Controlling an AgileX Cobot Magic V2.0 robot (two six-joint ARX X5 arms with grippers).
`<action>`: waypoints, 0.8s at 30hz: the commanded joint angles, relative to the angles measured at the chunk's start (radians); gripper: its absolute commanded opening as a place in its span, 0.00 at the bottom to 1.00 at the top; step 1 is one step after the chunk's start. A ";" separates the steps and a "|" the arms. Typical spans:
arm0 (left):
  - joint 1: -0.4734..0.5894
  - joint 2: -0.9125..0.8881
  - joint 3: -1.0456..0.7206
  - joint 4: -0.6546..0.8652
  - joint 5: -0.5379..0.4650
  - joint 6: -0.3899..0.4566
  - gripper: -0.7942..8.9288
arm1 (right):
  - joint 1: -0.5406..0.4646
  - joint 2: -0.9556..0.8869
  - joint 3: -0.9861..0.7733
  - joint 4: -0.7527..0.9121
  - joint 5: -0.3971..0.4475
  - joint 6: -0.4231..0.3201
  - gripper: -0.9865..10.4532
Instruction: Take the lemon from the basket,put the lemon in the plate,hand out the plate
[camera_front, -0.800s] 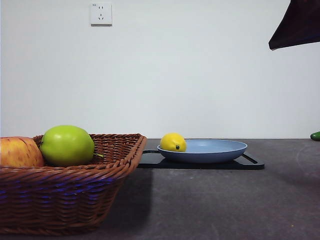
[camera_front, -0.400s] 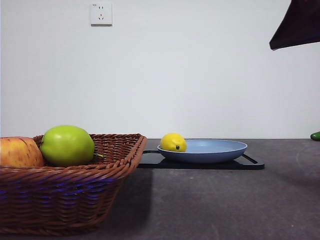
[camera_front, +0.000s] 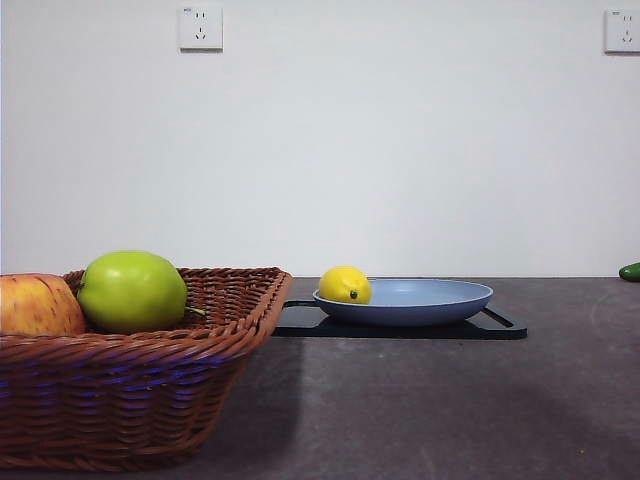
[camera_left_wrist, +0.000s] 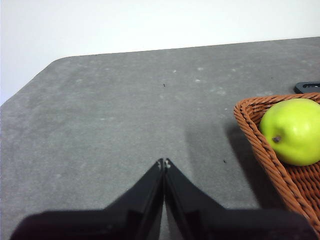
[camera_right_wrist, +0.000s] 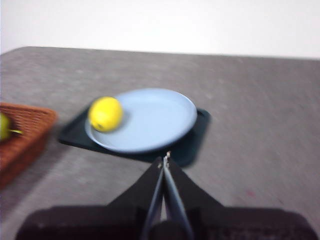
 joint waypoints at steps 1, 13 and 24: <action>-0.002 -0.003 -0.011 0.007 0.001 -0.009 0.09 | -0.086 -0.058 -0.068 0.021 -0.026 0.002 0.09; -0.002 -0.003 -0.011 0.007 0.001 -0.009 0.09 | -0.138 -0.238 -0.211 0.019 -0.026 0.034 0.09; -0.002 -0.003 -0.011 0.007 0.001 -0.009 0.09 | -0.138 -0.248 -0.211 -0.046 -0.009 0.049 0.09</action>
